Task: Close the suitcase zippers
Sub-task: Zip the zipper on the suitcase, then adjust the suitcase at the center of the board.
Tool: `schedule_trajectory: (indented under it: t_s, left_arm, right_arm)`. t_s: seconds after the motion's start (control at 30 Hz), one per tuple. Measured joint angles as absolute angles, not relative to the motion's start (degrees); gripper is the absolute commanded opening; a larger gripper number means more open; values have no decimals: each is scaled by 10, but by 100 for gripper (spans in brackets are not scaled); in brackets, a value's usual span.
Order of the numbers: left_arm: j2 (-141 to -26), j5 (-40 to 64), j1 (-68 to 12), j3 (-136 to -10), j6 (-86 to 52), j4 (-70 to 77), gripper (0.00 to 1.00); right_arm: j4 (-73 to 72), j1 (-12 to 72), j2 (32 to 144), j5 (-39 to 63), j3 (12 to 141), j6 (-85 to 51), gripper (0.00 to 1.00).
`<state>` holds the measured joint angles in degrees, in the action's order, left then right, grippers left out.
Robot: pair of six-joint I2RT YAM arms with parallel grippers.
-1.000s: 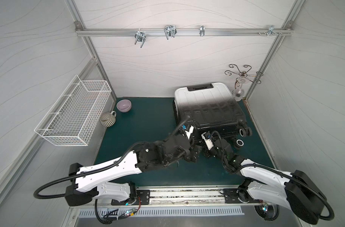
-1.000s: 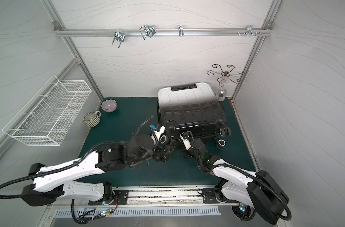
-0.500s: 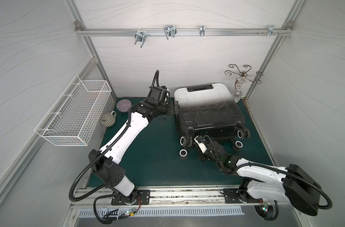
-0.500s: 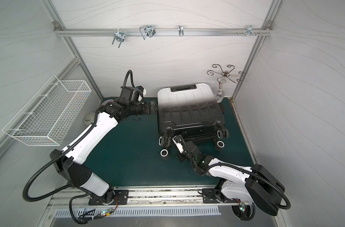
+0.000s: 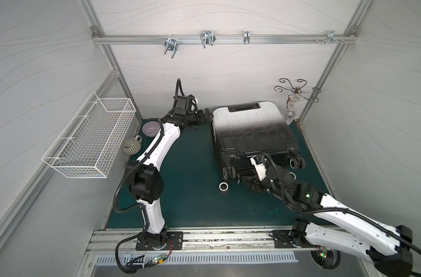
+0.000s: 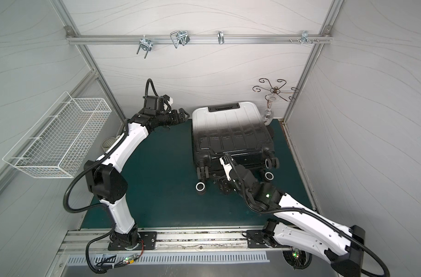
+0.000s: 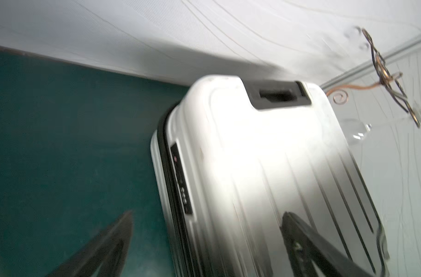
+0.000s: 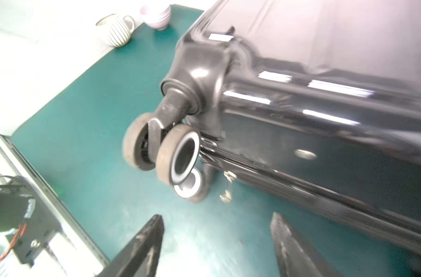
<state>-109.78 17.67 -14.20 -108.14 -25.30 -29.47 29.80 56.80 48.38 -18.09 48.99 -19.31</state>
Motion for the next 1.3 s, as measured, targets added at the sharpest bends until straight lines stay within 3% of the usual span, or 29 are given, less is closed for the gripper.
schedule_trajectory:
  t_s: [0.07,0.13,0.3,0.5,0.67,0.9,1.3]
  left_arm:
    - [-1131,185,-129,-1097,-262,-286,99]
    - [-1145,195,-122,-1082,-274,-278,99]
    - [-1055,230,-128,-841,-339,-163,99]
    - [-961,247,-149,-647,-417,-43,99]
    - [-941,249,-177,-579,-470,77,95]
    - [-942,230,-227,-488,-531,201,85]
    - [-860,159,-341,-341,-573,299,84]
  right_arm:
    - [350,530,492,-170,551,-204,86]
    - [383,422,530,-124,629,-213,87]
    - [389,152,678,-33,786,-225,94]
    - [381,23,830,3,860,-224,99]
    - [363,-26,907,37,897,-228,99]
    - [334,-20,1026,125,975,-226,99]
    - [275,17,1061,94,992,-124,96]
